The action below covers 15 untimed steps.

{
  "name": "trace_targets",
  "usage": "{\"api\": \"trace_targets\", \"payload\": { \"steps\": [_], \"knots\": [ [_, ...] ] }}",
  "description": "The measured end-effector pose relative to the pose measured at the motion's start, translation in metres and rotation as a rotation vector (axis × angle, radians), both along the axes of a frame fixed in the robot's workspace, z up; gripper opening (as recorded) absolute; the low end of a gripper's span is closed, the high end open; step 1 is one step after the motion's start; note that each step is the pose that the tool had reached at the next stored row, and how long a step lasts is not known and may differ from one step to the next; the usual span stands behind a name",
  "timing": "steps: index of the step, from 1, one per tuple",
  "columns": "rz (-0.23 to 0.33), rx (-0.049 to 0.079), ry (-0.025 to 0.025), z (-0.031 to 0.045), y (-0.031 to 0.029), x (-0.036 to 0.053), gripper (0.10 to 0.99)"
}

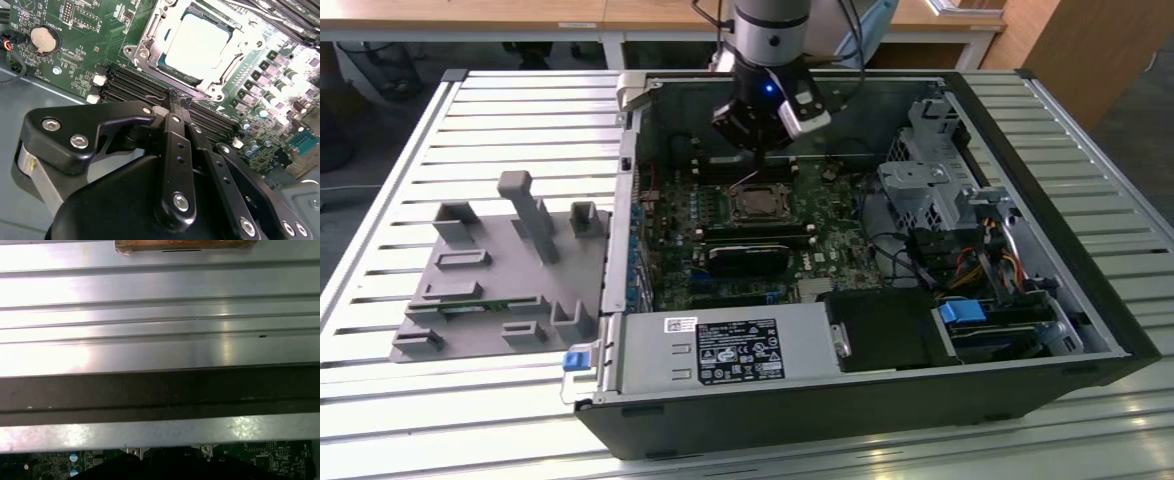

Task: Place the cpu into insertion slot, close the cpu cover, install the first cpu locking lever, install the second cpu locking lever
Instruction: 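Install the first cpu locking lever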

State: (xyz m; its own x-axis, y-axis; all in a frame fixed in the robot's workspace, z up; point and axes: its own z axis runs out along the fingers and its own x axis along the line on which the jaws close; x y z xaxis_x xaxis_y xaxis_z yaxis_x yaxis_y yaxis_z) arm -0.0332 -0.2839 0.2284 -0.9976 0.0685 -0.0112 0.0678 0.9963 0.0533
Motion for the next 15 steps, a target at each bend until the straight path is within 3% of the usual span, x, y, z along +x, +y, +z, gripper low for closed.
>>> {"api": "trace_targets", "payload": {
  "steps": [15],
  "knots": [
    [0.000,0.002,-0.0001,-0.0067,0.0008,0.0113,0.106]
  ]
}}
